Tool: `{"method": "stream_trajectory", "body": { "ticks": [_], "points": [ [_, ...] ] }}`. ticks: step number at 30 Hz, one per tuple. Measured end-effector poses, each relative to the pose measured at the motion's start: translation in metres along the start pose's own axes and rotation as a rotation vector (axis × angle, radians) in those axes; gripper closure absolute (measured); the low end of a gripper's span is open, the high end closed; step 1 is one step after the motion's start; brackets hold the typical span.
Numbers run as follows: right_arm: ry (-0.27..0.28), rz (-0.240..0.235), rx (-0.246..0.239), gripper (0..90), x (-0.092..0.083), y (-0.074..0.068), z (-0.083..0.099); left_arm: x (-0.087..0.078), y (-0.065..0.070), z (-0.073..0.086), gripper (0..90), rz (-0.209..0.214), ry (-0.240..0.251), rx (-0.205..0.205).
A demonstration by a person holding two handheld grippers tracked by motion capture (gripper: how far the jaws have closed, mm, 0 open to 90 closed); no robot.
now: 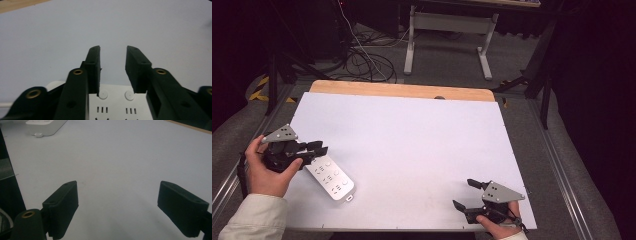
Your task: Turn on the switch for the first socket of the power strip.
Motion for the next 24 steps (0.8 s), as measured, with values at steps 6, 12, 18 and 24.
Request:
{"method": "stream_trajectory", "body": {
  "ticks": [6, 12, 18, 24],
  "points": [
    [-0.001, 0.002, -0.001, 17.4, 0.000, 0.000, 0.000, 0.003, -0.001, 0.002, 89.9, -0.014, -0.020, 0.005],
    [-0.003, -0.002, -0.004, 17.4, 0.000, 0.000, 0.000, 0.008, -0.006, 0.006, 90.0, -0.047, -0.039, 0.002],
    [-0.003, -0.003, -0.008, 17.4, 0.000, 0.000, 0.000, 0.009, -0.017, 0.008, 90.0, -0.082, -0.066, -0.045],
    [-0.004, -0.003, -0.009, 17.4, 0.000, 0.000, 0.001, 0.012, -0.020, 0.012, 90.0, -0.109, -0.109, -0.060]
  ]
}}
Point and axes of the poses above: each handheld gripper's, and its own axes: x roughly forward along the jaws, z roughly out of its underside, y roughly to its right, the point moved 2 cm from there along x, roughly forward along the jaws, and after that the axes turned 6 degrees about z, right-handed, at the moved point
